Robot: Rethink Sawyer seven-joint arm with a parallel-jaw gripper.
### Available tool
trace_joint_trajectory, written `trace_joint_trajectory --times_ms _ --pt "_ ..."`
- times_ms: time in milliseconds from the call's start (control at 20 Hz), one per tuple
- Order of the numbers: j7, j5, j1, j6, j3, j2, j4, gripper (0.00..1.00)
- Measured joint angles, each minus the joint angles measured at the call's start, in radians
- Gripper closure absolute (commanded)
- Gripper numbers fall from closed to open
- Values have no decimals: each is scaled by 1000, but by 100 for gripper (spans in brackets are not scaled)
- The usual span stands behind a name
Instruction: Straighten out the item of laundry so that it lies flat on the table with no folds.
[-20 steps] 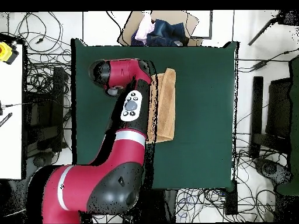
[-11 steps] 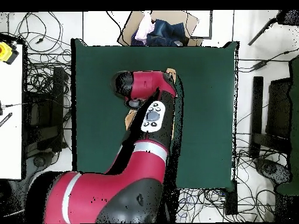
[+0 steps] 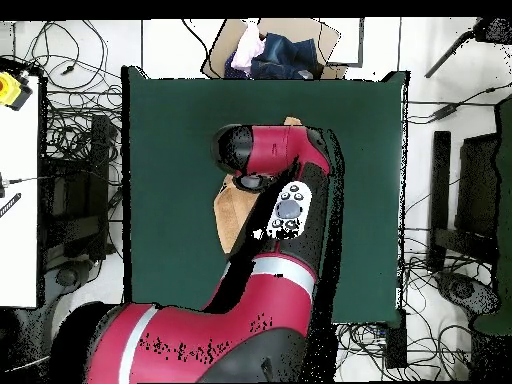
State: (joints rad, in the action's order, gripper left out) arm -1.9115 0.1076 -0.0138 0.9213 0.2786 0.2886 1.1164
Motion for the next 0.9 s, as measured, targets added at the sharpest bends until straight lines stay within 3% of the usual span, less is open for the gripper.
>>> trace_joint_trajectory --times_ms 300,350,900 --pt "0 2 2 -17 -4 15 5 0" --pt "0 2 1 -34 -5 14 5 100" --pt "0 2 2 -68 -9 14 15 100"
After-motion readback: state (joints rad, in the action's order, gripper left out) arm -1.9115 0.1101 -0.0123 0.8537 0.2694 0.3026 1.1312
